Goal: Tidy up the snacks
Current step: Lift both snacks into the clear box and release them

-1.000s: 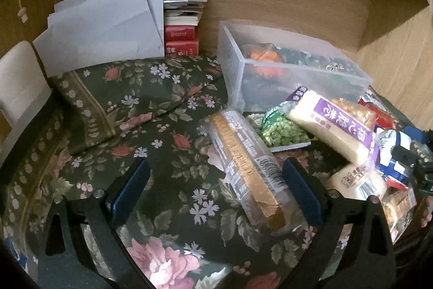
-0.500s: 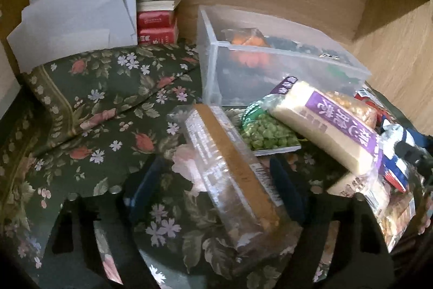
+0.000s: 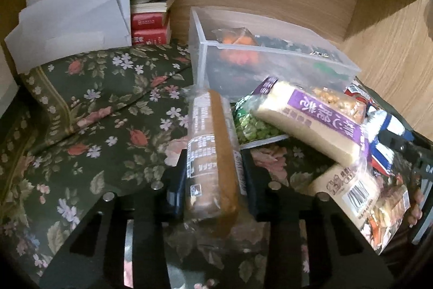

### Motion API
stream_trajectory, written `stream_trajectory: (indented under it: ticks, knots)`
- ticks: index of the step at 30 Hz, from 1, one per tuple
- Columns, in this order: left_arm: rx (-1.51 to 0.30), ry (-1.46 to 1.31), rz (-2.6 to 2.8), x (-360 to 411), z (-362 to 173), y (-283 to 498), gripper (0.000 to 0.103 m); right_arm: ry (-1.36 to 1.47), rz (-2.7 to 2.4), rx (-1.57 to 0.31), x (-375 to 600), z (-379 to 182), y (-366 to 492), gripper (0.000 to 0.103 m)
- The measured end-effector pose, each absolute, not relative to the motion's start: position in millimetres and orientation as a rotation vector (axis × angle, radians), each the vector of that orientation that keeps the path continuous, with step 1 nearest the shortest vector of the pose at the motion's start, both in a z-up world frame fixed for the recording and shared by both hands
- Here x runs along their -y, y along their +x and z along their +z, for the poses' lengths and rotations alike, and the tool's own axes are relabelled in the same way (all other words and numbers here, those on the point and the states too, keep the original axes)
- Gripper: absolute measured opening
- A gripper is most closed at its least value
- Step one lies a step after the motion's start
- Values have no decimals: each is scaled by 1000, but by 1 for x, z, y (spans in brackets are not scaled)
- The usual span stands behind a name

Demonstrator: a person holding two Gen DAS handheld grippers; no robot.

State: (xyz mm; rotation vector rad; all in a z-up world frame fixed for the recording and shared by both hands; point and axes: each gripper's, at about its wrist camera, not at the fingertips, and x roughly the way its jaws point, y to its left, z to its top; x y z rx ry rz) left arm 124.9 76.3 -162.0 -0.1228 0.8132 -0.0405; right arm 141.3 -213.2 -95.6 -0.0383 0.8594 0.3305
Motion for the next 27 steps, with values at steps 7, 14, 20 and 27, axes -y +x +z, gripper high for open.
stream_trajectory:
  ticks: [7,14,20,27]
  knots:
    - [-820,-101,-46,-82,-159,112,37,-25,363,-849,213,-91,142,56]
    - [-846,-98,-23,-79,-168,133,38,-16,370,-882,209,-93,153,71]
    - [-821,-74,-14,-76,-170,136,36,-47,373,-911,200,-103,162,82]
    - [-802,-83,-20,-76,-163,123,36,-75,386,-892,196,-106,161,61]
